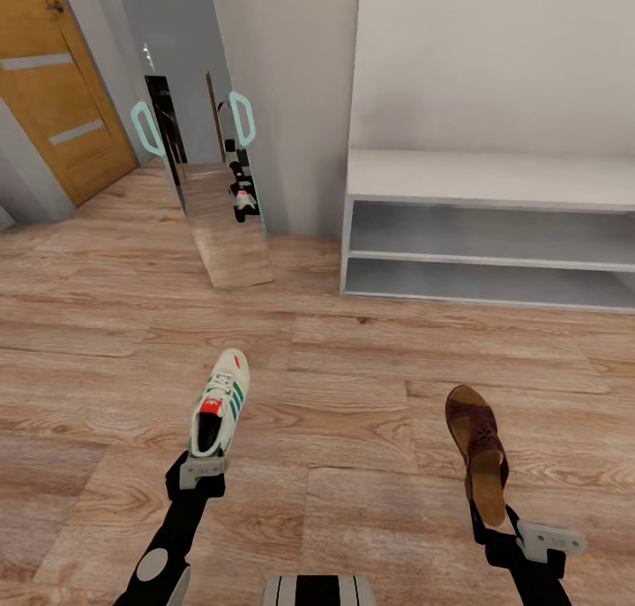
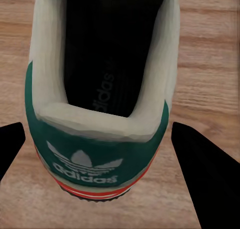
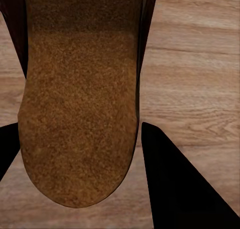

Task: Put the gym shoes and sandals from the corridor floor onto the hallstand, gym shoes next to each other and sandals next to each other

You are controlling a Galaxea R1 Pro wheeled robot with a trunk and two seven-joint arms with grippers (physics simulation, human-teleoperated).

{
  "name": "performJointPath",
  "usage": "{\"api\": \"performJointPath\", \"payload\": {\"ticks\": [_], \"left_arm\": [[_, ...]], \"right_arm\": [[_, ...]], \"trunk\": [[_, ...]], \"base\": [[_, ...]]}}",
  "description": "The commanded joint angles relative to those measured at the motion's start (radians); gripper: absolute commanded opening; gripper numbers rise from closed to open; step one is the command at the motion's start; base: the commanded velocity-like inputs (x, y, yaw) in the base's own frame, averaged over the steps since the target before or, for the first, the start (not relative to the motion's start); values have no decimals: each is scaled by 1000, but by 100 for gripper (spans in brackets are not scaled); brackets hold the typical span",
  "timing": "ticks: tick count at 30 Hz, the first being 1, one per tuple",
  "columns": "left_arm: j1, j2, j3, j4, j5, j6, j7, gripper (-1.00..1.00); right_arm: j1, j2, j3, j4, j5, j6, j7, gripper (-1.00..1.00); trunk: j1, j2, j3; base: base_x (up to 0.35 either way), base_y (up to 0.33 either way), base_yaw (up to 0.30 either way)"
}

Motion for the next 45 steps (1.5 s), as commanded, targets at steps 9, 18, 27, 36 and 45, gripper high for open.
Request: {"api": "performJointPath", "payload": {"ticks": [9,18,27,36,45], "left_arm": [[0,-12,-5,2,-18,-1,-3,-100],[0,-39,-7,3,-26,-1,2,-100],[0,-42,-8,3,-25,-1,3,-100],[0,-43,-6,2,-20,-1,3,-100],[0,-43,-6,2,-19,-1,3,-100]], "right_arm": [[-1,3,19,8,-2,-2,-7,-100],[-2,4,20,10,-2,-2,-19,-100],[-2,3,19,11,-3,-2,-24,-100],[-2,3,19,11,-3,-2,-26,-100],[-2,3,21,11,-3,-2,-25,-100]], "trunk": [[0,0,4],[0,0,13],[0,0,23],[0,0,33],[0,0,36]], "base": [[0,0,87],[0,0,204],[15,0,213],[212,0,200],[304,0,65]]}}
